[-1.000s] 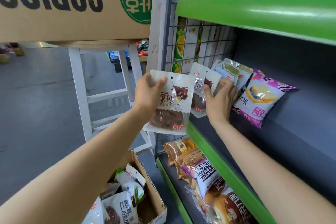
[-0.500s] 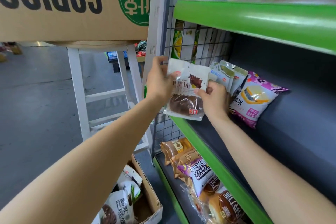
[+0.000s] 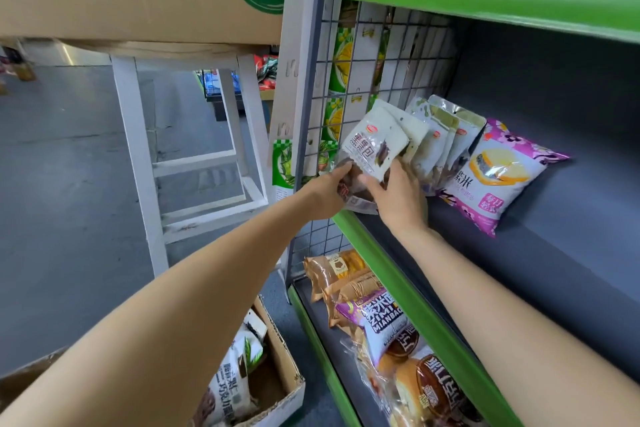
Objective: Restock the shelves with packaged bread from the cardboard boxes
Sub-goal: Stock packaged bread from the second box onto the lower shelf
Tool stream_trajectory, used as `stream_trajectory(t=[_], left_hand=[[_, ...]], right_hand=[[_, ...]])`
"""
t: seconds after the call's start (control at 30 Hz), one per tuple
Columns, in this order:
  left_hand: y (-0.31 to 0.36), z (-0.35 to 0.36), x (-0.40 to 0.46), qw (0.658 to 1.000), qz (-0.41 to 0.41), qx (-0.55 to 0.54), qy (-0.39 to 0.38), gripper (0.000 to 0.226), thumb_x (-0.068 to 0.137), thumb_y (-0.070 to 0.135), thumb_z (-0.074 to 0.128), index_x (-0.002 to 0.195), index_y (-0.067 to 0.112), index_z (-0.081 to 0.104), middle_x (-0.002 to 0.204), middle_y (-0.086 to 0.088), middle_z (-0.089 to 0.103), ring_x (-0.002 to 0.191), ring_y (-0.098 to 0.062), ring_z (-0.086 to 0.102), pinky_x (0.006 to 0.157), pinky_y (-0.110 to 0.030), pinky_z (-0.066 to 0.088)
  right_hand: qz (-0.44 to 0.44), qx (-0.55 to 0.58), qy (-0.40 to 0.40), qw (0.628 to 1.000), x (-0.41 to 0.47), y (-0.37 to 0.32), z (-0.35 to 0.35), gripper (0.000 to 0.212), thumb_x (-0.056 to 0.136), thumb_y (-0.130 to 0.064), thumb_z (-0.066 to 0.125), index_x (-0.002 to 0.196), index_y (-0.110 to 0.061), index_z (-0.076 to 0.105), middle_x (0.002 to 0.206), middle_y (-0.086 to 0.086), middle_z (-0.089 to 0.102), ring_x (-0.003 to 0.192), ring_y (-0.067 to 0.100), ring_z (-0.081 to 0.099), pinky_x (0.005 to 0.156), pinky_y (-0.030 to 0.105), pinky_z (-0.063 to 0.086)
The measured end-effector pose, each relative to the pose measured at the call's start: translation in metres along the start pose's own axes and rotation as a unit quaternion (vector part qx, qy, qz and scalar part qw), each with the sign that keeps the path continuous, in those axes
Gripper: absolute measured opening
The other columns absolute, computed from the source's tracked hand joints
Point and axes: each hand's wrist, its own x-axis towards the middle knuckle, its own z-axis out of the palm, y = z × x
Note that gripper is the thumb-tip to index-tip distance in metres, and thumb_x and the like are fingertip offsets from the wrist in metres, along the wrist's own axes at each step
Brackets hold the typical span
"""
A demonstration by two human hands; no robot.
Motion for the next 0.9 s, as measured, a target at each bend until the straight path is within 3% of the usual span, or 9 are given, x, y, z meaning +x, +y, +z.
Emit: stream_trajectory(t=[0.1,0.23,0.33,0.47,0.57,0.67,0.77,0.9], left_hand=[[0.0,0.001,0.006,1.0,-0.011,-0.02,0.0,0.069,0.094,0.0,0.036,0.152,0.024,0.007,0.151,-0.012,0.032,0.129,-0.032,0.043,0.101,-0.033,0.038],[-0.004,0.005,0.01,0.999,-0.022,-0.025,-0.004,0.072,0.093,-0.004,0.035,0.152,0.027,0.005,0.154,-0.009,0.027,0.13,-0.031,0.042,0.101,-0.032,0.039],[-0.009,0.008,0.01,0.999,-0.028,-0.031,-0.007,0.074,0.091,-0.008,0.033,0.151,0.027,0.008,0.152,-0.008,0.03,0.129,-0.027,0.044,0.092,-0.027,0.042],[-0.02,0.004,-0.01,0.997,-0.037,-0.049,0.04,0.067,0.088,-0.011,0.036,0.146,0.023,0.032,0.147,-0.008,0.041,0.125,-0.026,0.05,0.092,-0.029,0.049],[-0.041,-0.005,-0.049,0.992,-0.038,-0.056,0.106,0.049,0.091,-0.003,0.04,0.135,0.016,0.049,0.138,-0.005,0.051,0.123,-0.024,0.051,0.094,-0.029,0.045],[-0.076,-0.009,-0.091,0.984,-0.078,-0.083,0.136,0.038,0.09,-0.004,0.043,0.121,0.011,0.06,0.128,-0.006,0.06,0.113,-0.022,0.057,0.085,-0.022,0.042],[-0.119,-0.002,-0.13,0.976,-0.134,-0.107,0.138,0.032,0.086,-0.002,0.051,0.113,0.009,0.063,0.115,-0.008,0.066,0.098,-0.019,0.06,0.08,-0.024,0.045],[-0.19,0.023,-0.165,0.967,-0.194,-0.105,0.13,0.025,0.088,0.007,0.054,0.111,0.007,0.064,0.111,-0.008,0.067,0.102,-0.023,0.06,0.087,-0.026,0.044]], right_hand=[[-0.006,0.05,-0.029,0.998,0.006,0.001,0.003,0.068,0.079,-0.025,0.074,0.134,-0.006,0.039,0.138,0.011,0.045,0.13,0.029,0.039,0.102,0.043,0.041],[0.034,0.017,-0.014,0.999,0.01,-0.004,0.011,0.065,0.078,-0.014,0.074,0.132,-0.005,0.037,0.139,0.014,0.045,0.128,0.033,0.043,0.098,0.049,0.045],[0.046,-0.012,-0.001,0.999,0.005,-0.007,0.016,0.064,0.079,-0.015,0.073,0.131,-0.005,0.037,0.141,0.013,0.043,0.129,0.032,0.042,0.096,0.046,0.047],[0.057,0.012,0.03,0.998,-0.011,-0.017,0.005,0.073,0.079,-0.018,0.073,0.136,-0.002,0.03,0.145,0.017,0.033,0.135,0.031,0.031,0.103,0.039,0.038],[0.001,0.031,0.102,0.994,-0.045,-0.036,-0.005,0.055,0.08,-0.017,0.07,0.126,-0.007,0.041,0.134,0.014,0.038,0.127,0.027,0.035,0.103,0.035,0.037],[-0.07,0.058,-0.011,0.996,-0.086,-0.059,0.006,0.032,0.085,-0.017,0.064,0.114,-0.013,0.051,0.122,0.006,0.048,0.115,0.021,0.046,0.092,0.032,0.042],[-0.089,0.081,-0.151,0.981,-0.12,-0.077,0.04,0.015,0.09,-0.018,0.058,0.105,-0.016,0.059,0.111,0.001,0.057,0.102,0.018,0.056,0.079,0.029,0.044],[-0.077,0.103,-0.285,0.95,-0.162,-0.09,0.115,0.015,0.089,-0.014,0.058,0.103,-0.012,0.063,0.106,0.004,0.063,0.101,0.019,0.059,0.085,0.031,0.048]])
